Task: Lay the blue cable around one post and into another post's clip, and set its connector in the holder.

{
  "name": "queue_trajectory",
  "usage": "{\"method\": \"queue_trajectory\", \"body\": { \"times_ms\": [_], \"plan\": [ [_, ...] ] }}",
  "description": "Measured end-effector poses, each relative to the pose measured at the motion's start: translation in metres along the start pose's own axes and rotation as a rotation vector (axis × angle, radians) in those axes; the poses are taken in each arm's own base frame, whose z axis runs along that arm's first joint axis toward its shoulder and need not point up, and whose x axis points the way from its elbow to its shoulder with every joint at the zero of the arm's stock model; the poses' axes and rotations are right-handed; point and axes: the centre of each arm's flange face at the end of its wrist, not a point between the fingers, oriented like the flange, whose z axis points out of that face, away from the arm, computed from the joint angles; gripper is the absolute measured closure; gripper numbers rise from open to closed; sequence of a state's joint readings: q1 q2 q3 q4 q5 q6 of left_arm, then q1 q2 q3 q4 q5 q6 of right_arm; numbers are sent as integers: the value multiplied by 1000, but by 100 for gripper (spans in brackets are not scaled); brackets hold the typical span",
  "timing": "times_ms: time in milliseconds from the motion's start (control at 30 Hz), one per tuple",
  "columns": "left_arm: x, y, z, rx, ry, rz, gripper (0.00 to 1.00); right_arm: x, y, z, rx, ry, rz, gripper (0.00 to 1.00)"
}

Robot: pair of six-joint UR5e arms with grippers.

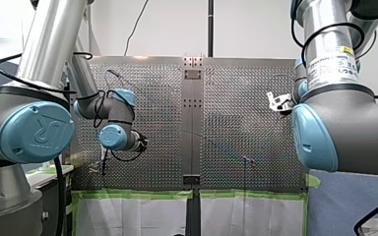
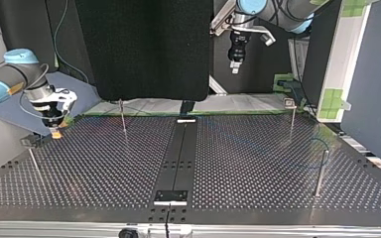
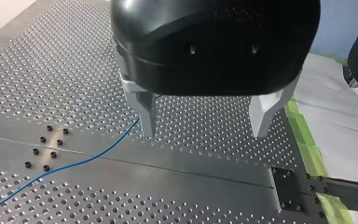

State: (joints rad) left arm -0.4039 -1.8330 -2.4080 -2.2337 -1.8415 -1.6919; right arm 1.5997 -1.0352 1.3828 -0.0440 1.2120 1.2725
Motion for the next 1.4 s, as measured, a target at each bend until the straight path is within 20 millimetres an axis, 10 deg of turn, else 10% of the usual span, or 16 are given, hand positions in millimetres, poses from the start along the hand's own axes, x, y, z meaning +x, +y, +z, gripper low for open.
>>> {"method": "queue_trajectory", "body": {
  "times_ms": [367,1400],
  "plan": [
    [0,0,0,0,-3,-3,0,4,-27,-1,29,-26,-26,0],
    [4,2,-5,-2,13,-54,0,12,-191,-38,89,-23,8,0]
  ]
}}
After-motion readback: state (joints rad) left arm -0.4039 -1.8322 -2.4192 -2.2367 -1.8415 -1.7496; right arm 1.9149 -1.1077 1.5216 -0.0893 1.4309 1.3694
